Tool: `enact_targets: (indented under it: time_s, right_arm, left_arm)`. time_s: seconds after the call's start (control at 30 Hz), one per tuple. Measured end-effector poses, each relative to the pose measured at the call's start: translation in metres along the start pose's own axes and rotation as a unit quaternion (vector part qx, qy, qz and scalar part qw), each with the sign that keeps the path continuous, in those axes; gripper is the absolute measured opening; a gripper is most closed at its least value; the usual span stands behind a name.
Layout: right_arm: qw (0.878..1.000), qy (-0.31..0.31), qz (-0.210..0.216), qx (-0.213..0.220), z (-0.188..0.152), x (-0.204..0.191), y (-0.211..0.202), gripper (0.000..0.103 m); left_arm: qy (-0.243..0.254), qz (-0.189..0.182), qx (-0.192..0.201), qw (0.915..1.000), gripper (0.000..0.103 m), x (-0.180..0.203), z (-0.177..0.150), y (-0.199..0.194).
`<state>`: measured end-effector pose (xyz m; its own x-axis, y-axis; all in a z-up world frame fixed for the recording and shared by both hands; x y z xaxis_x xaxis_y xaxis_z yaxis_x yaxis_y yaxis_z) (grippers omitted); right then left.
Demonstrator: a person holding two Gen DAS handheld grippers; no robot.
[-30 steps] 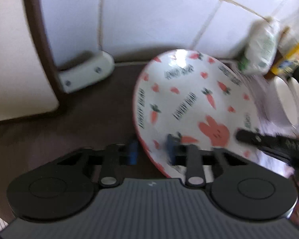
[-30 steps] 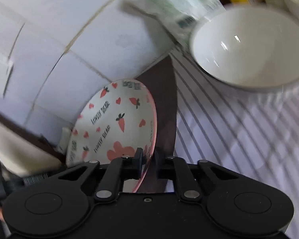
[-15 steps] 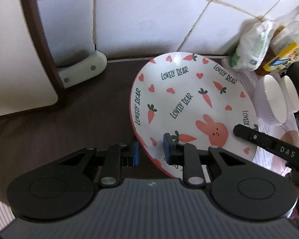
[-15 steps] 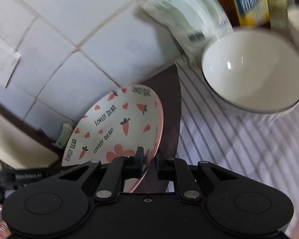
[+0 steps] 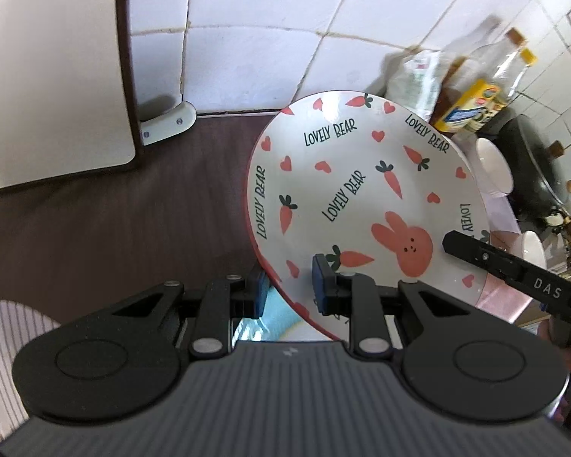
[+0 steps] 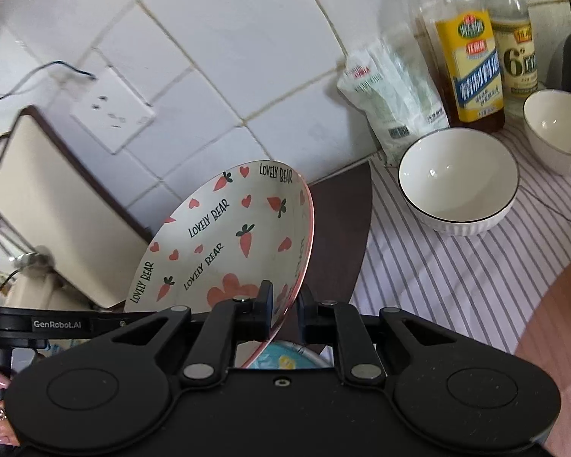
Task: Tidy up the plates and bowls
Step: 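Carry the bunny plate over and lower it onto the blue egg plate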
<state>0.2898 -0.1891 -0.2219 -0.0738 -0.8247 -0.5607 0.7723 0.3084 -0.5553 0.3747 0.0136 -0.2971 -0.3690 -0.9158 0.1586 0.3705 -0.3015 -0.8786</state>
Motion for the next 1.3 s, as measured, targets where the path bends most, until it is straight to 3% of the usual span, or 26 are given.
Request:
enact_targets:
  time_s: [0.3,0.67,1.3]
  right_arm:
    - [0.999,-0.031,0.015,-0.015,-0.021,-0.027,-0.045,0.018]
    - [0.998,-0.018,0.021,-0.058,-0.073,-0.022,-0.061,0.019]
    - [0.992,0.045,0.013,-0.114,-0.118,0.006,-0.032,0.020]
  left_arm:
    - [-0.003,0.006,0.006,1.0000,0.022,0.005,-0.035,-0.031]
    - [-0.005,0.012,-0.032,0.9994,0.023,0.008,-0.082,-0.042]
    - [-0.023,0.045,-0.087,0.9949,0.024,0.004,-0.082,-0.025]
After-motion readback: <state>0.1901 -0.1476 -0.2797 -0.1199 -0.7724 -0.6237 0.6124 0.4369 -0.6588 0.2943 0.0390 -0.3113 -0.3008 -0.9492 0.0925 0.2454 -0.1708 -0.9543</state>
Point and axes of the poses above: each gripper's, at about its wrist camera, not at the fingertips, and y roughly the way its jaws point, x to its right, z to its top, the point moved 7 cm from there along y, roughly the way its jaws point, and after that the axes turned 12 degrees about z, right-handed, at the moved point
